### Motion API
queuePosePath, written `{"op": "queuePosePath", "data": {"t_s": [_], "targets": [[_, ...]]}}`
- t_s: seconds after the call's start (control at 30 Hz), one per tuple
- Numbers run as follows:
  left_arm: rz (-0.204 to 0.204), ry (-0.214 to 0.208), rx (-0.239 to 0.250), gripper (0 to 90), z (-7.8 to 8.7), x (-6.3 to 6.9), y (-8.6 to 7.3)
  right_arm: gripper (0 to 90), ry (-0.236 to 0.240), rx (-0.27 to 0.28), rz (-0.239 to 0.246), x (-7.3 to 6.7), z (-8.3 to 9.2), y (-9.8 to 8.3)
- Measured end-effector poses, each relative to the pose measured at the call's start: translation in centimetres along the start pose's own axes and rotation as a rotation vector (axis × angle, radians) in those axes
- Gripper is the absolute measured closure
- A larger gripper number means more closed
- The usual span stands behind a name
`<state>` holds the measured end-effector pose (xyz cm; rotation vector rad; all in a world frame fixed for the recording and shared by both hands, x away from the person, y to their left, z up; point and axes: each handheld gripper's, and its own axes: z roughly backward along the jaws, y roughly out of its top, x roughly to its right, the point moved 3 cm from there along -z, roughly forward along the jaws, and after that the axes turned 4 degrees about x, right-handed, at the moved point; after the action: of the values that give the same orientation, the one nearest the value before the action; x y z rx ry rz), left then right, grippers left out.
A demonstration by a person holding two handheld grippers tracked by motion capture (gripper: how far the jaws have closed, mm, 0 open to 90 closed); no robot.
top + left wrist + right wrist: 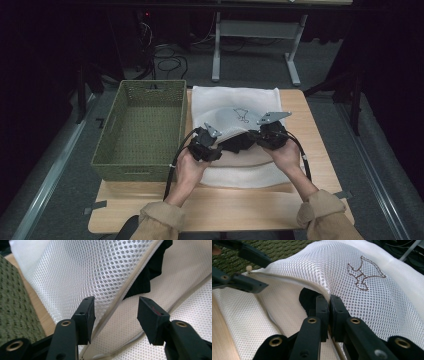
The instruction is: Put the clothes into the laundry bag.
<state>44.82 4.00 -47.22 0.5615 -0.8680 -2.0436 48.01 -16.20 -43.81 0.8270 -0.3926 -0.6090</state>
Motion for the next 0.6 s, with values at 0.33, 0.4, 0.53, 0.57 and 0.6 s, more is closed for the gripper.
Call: {"op": "queuePosePath", "data": {"t_s": [0.33, 0.4, 0.53, 0.57, 0.6], "targets": [[0.039, -0.024, -0.018, 61.3, -1.12, -0.3, -0.1, 85.4, 0.019, -0.009, 0.004, -0.05, 0.16, -0.43], [0.034, -0.022, -0.018, 69.7, -1.09, -0.29, -0.03, 85.2, 0.017, -0.009, 0.002, -0.2, 0.19, -0.51], [0.027, -0.022, -0.019, 82.5, -1.09, -0.25, 0.1, 84.4, 0.017, -0.011, 0.013, -0.38, 0.24, -0.6], [0.029, -0.025, -0.021, 83.4, -1.08, -0.28, 0.09, 84.2, 0.017, -0.009, 0.01, -0.41, 0.25, -0.63], [0.031, -0.026, -0.021, 84.1, -1.06, -0.3, 0.08, 83.8, 0.017, -0.008, 0.014, -0.41, 0.24, -0.68]]}}
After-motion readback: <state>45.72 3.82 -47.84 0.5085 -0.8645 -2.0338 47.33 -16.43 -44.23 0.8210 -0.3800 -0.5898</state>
